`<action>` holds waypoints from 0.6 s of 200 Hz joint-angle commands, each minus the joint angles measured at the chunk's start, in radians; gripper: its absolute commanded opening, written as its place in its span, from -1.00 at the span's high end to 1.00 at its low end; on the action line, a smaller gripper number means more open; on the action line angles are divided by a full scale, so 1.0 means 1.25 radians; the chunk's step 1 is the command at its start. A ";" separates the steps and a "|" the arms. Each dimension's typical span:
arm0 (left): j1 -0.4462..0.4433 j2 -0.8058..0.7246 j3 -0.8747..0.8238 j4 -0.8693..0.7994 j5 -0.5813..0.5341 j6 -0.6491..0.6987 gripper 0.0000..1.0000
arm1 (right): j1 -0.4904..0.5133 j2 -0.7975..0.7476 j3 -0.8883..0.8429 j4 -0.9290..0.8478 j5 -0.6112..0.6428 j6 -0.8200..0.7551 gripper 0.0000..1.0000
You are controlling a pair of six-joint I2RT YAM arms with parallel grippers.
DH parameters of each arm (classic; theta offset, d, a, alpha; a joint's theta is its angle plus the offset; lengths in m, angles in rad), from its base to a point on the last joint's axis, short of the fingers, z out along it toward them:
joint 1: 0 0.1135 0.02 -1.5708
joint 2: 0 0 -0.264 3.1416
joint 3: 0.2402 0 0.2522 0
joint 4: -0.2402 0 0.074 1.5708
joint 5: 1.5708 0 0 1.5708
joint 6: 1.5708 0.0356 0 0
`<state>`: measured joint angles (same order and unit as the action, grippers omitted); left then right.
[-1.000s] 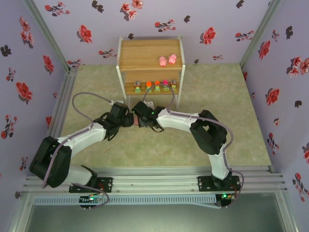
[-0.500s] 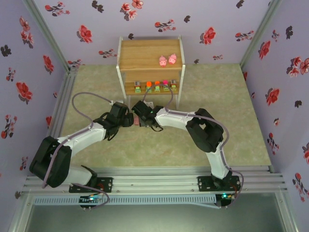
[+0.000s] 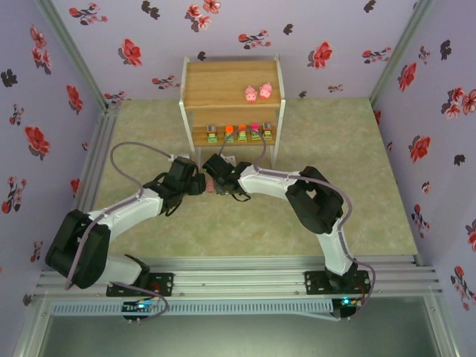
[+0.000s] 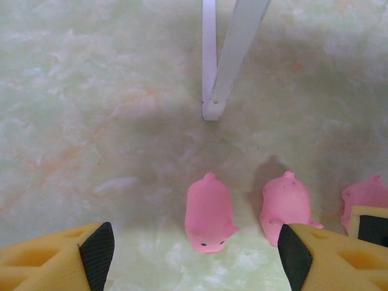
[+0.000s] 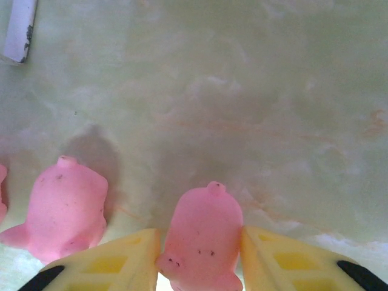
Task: Place and organize the plastic toys onto the shelf
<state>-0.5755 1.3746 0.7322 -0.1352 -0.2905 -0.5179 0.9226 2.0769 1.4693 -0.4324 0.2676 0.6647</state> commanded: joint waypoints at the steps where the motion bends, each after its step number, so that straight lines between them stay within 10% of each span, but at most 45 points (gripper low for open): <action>1: 0.007 -0.010 0.006 0.009 0.019 -0.008 -0.51 | -0.003 0.012 0.008 -0.024 0.011 0.005 0.72; 120: 0.008 -0.015 0.002 0.020 0.036 -0.005 -0.51 | -0.002 0.028 0.007 -0.036 0.000 0.008 0.68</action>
<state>-0.5755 1.3743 0.7322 -0.1276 -0.2584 -0.5179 0.9226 2.0769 1.4693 -0.4351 0.2676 0.6651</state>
